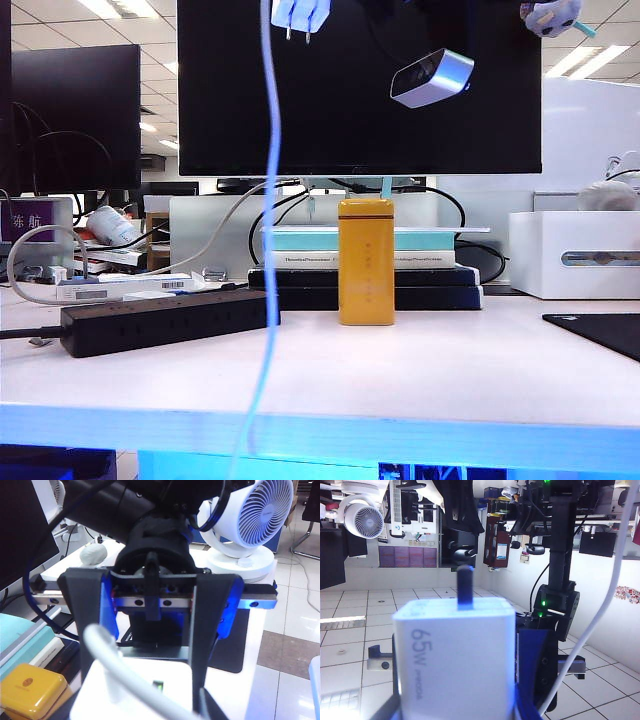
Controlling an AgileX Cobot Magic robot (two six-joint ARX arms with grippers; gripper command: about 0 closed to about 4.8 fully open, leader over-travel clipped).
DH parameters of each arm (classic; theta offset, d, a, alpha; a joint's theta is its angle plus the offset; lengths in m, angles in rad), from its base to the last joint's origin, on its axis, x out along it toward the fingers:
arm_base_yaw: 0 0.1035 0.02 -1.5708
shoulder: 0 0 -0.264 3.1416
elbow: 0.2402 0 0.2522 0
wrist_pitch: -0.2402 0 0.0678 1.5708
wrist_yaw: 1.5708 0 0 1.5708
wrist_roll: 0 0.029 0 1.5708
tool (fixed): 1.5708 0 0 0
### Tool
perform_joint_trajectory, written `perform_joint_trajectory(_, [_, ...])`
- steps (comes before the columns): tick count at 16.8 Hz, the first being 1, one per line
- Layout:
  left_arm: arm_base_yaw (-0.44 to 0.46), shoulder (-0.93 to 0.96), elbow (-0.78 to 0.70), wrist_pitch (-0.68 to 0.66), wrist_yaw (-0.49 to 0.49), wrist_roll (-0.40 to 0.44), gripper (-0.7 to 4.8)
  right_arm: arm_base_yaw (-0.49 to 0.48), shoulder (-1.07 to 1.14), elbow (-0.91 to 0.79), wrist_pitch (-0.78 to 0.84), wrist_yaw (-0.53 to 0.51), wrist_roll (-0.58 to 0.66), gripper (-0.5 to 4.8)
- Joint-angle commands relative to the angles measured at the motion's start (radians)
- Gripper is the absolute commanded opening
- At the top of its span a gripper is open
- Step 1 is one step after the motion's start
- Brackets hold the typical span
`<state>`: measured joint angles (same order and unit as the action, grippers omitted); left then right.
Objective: Plug the white charger into the left socket.
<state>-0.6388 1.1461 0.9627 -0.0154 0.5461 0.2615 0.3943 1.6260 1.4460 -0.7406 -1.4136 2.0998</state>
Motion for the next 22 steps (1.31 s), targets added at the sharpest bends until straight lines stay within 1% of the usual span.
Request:
perform_joint_trajectory(1, [0.002,0.003,0.004,0.032,-0.034,0.001,1.47,0.005,-0.008,0.006,0.005,-0.018,0.024,0.35])
perform_joint_trajectory(18, [0.002,0.003,0.004,0.032,-0.034,0.000,1.51,0.005,-0.008,0.005,0.005,-0.017,0.018,0.35])
perform_joint_trajectory(19, [0.002,0.003,0.004,0.031,-0.033,-0.001,1.51,0.004,-0.008,0.005,0.001,0.084,0.028,0.36])
perform_joint_trajectory(20, [0.002,0.003,0.004,0.031,-0.033,-0.005,1.51,0.004,-0.008,0.005,-0.008,0.120,0.028,0.37])
perform_joint_trajectory(22, [0.002,0.003,0.004,0.031,-0.034,-0.007,1.51,0.004,-0.008,0.005,-0.013,0.121,0.021,0.40])
